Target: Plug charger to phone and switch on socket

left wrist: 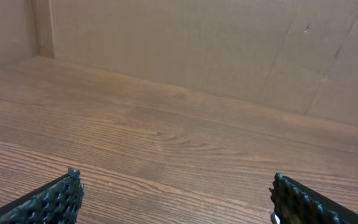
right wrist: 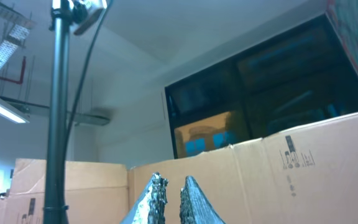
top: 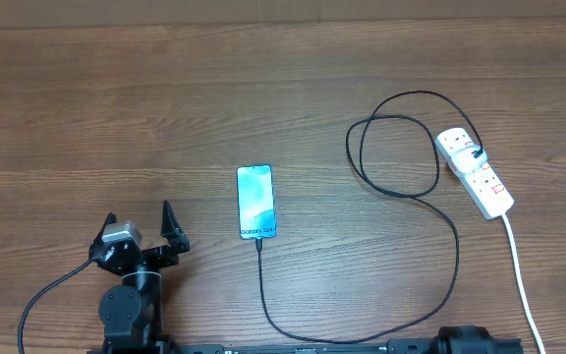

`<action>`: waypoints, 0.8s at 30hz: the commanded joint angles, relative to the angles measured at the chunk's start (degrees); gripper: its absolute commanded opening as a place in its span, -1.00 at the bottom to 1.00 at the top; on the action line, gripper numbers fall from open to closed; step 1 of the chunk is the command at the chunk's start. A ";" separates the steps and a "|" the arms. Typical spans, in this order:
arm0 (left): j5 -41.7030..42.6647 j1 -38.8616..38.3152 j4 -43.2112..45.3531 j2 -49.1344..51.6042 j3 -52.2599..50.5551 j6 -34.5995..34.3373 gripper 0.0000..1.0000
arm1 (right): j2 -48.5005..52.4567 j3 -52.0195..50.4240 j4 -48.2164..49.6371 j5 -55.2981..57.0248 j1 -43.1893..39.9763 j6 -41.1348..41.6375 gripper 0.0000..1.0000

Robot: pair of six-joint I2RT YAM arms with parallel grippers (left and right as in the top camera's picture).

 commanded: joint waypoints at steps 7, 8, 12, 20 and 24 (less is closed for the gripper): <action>-0.35 0.35 0.24 -0.70 -0.70 1.14 0.99 | -3.48 -0.11 -0.11 3.65 0.44 -1.33 -0.79; -0.35 0.35 0.24 -0.70 -0.70 1.14 0.99 | -3.74 -0.11 -0.11 3.91 0.44 -1.49 -0.79; -0.35 0.35 0.24 -0.70 -0.70 1.14 0.99 | -6.32 -0.92 -0.07 7.04 0.44 -1.53 -0.79; -0.35 0.35 0.24 -0.70 -0.70 1.14 0.99 | -13.07 -3.30 0.96 11.13 0.55 -2.01 -0.79; -0.35 0.35 0.24 -0.70 -0.70 1.14 0.99 | -12.98 -3.21 1.18 11.63 1.36 -3.45 -0.76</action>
